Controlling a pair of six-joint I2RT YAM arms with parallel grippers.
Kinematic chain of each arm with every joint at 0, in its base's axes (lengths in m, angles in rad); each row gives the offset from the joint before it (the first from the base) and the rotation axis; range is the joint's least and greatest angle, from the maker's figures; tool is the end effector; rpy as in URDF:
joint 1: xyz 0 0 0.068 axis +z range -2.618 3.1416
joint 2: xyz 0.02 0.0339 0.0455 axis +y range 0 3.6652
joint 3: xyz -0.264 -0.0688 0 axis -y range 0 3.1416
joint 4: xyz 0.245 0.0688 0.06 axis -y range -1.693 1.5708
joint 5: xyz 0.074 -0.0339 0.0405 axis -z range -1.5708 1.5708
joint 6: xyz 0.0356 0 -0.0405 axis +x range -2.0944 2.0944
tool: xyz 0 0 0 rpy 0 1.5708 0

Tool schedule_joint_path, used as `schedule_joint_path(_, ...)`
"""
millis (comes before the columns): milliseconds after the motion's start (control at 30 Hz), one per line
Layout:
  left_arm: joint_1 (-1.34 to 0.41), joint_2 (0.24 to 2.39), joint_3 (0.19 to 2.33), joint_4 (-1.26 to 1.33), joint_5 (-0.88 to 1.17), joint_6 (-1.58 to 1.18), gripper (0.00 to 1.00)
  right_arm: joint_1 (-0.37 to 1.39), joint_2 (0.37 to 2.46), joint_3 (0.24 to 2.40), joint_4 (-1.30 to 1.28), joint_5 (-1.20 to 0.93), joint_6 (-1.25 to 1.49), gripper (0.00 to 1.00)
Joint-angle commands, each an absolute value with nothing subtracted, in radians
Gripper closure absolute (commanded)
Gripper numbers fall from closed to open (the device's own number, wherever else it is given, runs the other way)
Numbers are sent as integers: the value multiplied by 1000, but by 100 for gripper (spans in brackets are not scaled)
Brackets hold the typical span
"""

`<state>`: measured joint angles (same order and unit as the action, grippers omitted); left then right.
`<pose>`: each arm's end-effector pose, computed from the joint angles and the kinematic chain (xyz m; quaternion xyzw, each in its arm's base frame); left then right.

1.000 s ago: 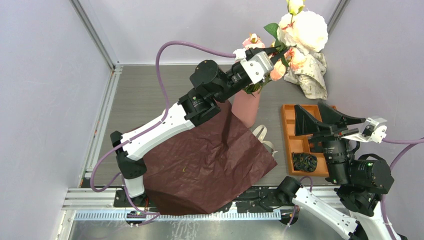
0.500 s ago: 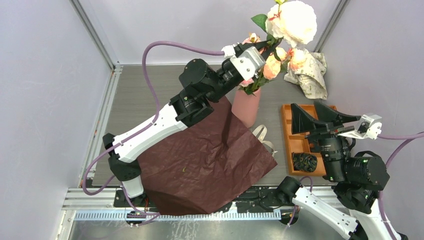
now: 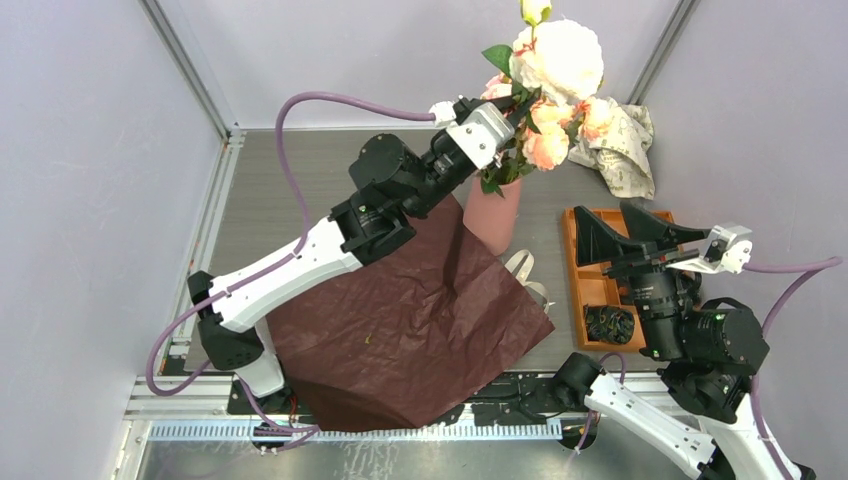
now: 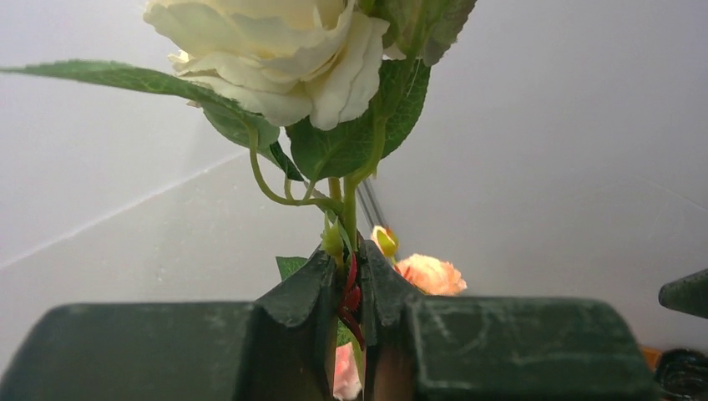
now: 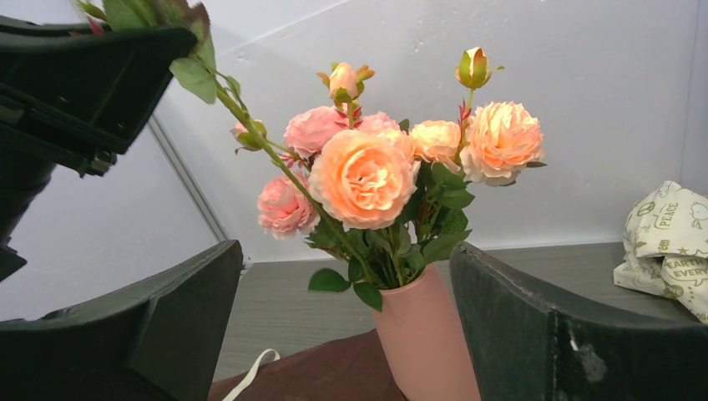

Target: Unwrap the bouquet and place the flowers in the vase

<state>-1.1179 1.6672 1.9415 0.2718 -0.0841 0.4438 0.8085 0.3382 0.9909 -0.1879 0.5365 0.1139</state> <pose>0.1596 -0.3211 0.5573 0.3187 0.3737 -0.2685 0.8286 0.0288 0.0038 0.4444 0.0397 0.5530 0.2405 0.7967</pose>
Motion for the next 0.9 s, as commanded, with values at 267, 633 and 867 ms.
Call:
schedule_joint_path(267, -1064, 1624, 1747, 451, -121, 215, 87, 810, 365, 992, -146, 519, 134, 1)
schedule_joint_path(633, -1038, 1650, 1637, 481, -179, 115, 87, 811, 381, 990, -144, 517, 126, 0)
schedule_joint_path(867, -1036, 1700, 1592, 494, -218, 60, 87, 810, 383, 975, -142, 522, 129, 0)
